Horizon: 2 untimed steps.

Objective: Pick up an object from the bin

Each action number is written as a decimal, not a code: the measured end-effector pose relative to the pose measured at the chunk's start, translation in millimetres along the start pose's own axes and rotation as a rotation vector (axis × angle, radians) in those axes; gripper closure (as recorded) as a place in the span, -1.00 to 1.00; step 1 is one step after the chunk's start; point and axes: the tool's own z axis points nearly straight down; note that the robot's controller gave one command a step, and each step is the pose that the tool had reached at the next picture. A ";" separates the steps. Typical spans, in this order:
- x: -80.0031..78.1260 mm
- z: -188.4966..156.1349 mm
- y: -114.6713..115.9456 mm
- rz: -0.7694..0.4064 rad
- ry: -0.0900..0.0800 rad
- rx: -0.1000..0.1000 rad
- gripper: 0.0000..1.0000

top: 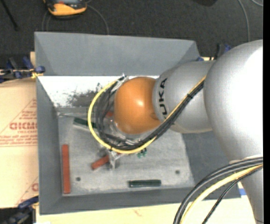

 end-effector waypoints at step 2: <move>-0.3 -19.4 -0.3 0.001 -0.001 0.001 1.00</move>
Offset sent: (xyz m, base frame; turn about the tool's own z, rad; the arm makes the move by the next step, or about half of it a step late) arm -0.0002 0.0001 0.0052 0.0000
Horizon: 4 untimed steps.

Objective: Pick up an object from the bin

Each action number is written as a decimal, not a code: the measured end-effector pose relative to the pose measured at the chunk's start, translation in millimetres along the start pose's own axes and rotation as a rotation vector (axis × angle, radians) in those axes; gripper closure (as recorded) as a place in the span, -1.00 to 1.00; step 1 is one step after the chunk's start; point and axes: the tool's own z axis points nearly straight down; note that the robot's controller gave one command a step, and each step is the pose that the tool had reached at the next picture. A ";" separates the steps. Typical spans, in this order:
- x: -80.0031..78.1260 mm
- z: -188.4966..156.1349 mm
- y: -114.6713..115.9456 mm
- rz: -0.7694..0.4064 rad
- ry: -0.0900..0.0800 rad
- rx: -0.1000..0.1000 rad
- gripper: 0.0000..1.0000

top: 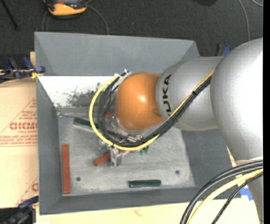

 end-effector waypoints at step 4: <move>0.2 -37.7 -0.7 0.003 0.003 0.000 1.00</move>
Offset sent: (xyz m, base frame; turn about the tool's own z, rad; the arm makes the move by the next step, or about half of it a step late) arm 0.0001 0.0001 0.0247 0.0000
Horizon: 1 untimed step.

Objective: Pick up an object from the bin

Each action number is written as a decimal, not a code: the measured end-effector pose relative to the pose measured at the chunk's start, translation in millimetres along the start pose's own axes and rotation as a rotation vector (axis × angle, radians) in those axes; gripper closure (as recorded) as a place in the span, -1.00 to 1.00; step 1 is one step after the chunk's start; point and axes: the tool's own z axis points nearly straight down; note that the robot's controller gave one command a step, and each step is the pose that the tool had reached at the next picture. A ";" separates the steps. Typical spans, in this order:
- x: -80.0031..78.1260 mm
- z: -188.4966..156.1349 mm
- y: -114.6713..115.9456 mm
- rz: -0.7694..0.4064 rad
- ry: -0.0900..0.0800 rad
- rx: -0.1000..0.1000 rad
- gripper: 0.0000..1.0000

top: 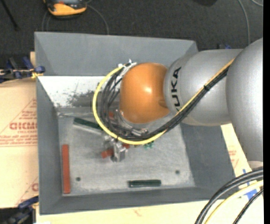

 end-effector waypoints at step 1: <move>-0.4 -13.9 -0.3 0.001 -0.001 0.001 1.00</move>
Offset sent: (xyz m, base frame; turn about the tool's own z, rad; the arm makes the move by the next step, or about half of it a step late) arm 0.0001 0.0000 0.0179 0.0000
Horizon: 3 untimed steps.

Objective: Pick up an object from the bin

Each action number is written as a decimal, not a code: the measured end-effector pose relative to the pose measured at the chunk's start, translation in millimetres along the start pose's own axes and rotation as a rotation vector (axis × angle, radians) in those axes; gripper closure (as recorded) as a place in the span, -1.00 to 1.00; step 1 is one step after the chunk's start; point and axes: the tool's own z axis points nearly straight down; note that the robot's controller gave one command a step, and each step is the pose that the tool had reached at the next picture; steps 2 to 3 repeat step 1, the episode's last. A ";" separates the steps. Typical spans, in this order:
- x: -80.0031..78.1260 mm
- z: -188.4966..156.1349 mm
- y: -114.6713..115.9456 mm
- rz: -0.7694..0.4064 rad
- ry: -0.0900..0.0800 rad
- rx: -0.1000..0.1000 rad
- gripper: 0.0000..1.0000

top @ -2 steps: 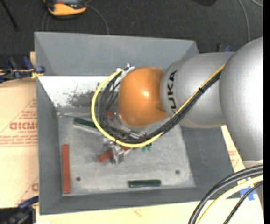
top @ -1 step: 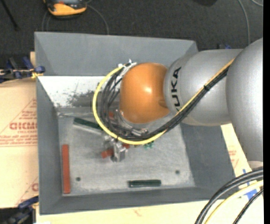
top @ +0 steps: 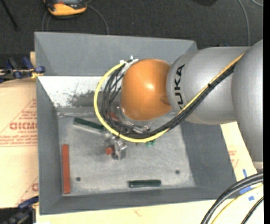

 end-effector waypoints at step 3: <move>-0.1 -13.9 -0.1 0.000 -0.001 0.000 1.00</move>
Offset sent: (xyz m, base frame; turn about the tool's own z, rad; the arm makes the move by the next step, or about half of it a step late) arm 0.0000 0.0000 0.0384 0.0000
